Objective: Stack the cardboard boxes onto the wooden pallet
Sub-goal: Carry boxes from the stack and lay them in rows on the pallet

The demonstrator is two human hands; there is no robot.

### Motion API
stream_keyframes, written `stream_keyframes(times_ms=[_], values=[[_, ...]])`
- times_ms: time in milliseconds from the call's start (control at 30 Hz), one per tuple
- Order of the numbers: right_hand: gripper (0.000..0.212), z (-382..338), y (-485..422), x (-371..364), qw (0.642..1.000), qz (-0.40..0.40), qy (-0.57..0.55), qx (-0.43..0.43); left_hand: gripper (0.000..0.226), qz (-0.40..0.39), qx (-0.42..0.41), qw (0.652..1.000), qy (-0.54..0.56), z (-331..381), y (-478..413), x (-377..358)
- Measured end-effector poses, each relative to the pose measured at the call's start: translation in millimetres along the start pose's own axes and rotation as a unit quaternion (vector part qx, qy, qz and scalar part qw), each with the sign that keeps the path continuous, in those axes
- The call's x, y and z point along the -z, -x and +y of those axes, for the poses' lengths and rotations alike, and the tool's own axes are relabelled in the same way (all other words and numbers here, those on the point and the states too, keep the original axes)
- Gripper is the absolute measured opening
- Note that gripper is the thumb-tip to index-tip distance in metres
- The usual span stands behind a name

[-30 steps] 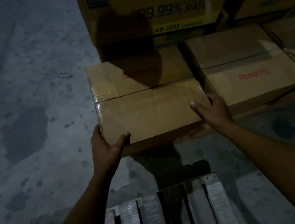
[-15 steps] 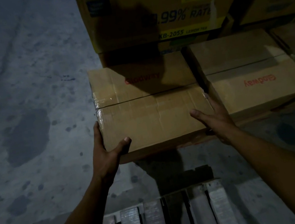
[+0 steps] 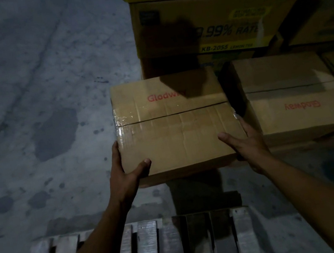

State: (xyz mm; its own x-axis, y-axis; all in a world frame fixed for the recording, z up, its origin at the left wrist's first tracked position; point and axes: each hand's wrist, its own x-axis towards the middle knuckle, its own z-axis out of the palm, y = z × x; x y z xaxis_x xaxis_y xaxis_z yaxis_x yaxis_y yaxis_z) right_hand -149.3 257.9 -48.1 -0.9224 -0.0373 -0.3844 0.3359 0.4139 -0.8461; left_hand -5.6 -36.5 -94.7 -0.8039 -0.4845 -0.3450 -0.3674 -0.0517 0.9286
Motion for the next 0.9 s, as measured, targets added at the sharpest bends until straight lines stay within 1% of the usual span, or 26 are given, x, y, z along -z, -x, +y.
stream_keyframes(times_ms=[100, 233, 367, 433, 500, 567, 633, 667, 800, 900], values=[[0.072, -7.7, 18.8, -4.7, 0.999, -0.025, 0.006, 0.032, 0.099, 0.034, -0.005, 0.999, 0.018, -0.4, 36.8, 15.4], [0.078, -22.6, 57.9, -21.3, 0.994, -0.075, 0.034, 0.075, 0.09, 0.097, -0.024, 0.993, 0.062, 0.5, 107.5, 41.9], [0.077, -31.5, 121.2, -44.4, 0.983, -0.14, 0.034, 0.113, 0.088, 0.183, -0.024, 0.981, 0.066, -10.4, 198.8, 77.8], [0.077, -38.2, 157.6, -58.7, 0.976, -0.177, 0.053, 0.115, 0.089, 0.221, -0.02, 0.972, 0.079, -18.0, 245.7, 97.0], [0.077, -39.2, 196.0, -78.3, 0.961, -0.214, 0.097, 0.147, 0.086, 0.257, -0.016, 0.96, 0.107, -29.2, 297.6, 117.5], [0.073, -39.2, 233.9, -98.9, 0.946, -0.254, 0.108, 0.167, 0.082, 0.299, -0.017, 0.947, 0.119, -39.6, 346.3, 137.2], [0.059, -37.9, 278.5, -128.7, 0.923, -0.322, 0.115, 0.177, 0.079, 0.358, -0.01, 0.927, 0.108, -54.2, 400.4, 159.8], [0.055, -35.3, 298.9, -144.8, 0.91, -0.352, 0.119, 0.183, 0.079, 0.386, -0.004, 0.917, 0.105, -64.0, 426.3, 171.5], [0.047, -16.9, 390.0, -207.8, 0.862, -0.439, 0.13, 0.217, 0.086, 0.463, 0.031, 0.878, 0.119, -110.3, 525.3, 218.1], [0.047, 11.9, 456.6, -247.4, 0.835, -0.483, 0.141, 0.221, 0.087, 0.504, 0.047, 0.853, 0.131, -151.8, 594.2, 247.9]])
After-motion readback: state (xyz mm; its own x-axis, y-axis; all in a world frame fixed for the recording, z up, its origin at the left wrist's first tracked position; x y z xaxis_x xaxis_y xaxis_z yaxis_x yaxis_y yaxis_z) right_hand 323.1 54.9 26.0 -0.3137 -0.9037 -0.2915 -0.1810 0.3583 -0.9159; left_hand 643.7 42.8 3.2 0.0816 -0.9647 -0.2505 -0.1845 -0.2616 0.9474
